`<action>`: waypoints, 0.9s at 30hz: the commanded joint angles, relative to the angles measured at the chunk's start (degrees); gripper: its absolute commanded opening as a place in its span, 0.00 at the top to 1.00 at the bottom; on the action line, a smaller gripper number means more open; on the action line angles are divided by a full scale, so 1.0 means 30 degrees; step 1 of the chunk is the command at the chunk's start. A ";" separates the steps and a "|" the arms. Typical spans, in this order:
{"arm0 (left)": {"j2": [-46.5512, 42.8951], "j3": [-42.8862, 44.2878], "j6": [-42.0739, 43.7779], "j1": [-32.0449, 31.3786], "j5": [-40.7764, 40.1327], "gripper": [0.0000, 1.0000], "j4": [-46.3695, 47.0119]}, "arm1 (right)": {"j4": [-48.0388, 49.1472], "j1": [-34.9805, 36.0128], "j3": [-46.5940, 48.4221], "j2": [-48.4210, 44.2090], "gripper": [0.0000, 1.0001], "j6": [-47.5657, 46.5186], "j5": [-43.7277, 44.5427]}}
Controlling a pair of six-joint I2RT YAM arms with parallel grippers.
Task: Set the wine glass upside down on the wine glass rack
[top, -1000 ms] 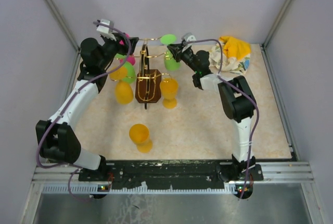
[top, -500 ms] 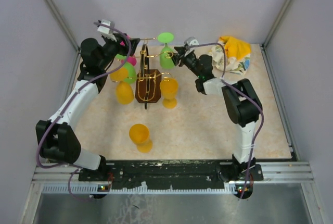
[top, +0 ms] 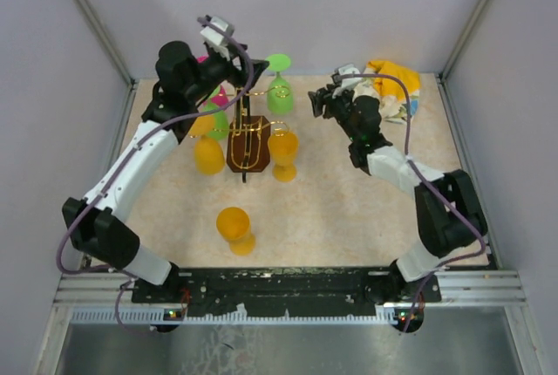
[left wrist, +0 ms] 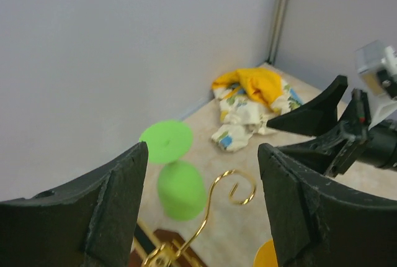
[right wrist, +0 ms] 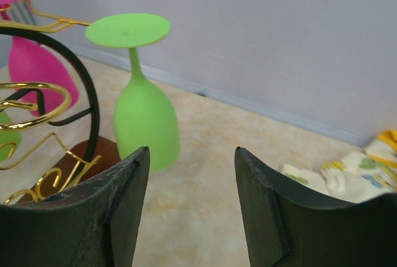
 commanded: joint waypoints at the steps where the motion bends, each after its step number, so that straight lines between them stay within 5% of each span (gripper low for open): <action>1: 0.1734 0.4426 0.1985 -0.1444 -0.0719 0.24 -0.4831 | -0.6293 -0.0118 0.0200 -0.3094 0.43 -0.0066 0.4317; 11: 0.6037 1.2867 0.3421 -0.5611 -0.2306 0.24 -1.3370 | -1.5074 -0.0233 -0.0447 -0.7066 0.43 0.1292 0.6803; 27: 0.8559 1.3721 0.2722 -1.1009 -0.9585 0.27 -1.8182 | -1.9804 -0.0336 -0.2291 -1.1726 0.43 0.2492 0.7630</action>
